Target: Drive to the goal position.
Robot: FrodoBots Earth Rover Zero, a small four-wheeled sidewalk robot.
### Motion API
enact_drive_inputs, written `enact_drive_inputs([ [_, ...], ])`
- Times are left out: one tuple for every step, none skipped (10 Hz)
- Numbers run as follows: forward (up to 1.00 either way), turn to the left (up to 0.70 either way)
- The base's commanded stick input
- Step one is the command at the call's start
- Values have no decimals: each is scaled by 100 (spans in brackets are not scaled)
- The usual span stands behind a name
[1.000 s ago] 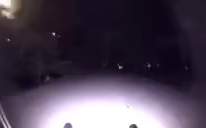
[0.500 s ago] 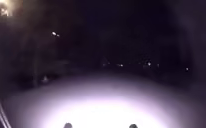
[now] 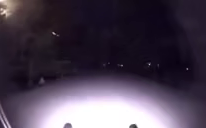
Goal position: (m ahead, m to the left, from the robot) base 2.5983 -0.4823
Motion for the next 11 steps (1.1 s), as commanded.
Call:
enact_drive_inputs([
  [50,0],
  [50,0],
  [50,0],
  [50,0],
  [50,0],
  [50,0],
  [50,0],
  [50,0],
  [50,0],
  [50,0],
  [50,0],
])
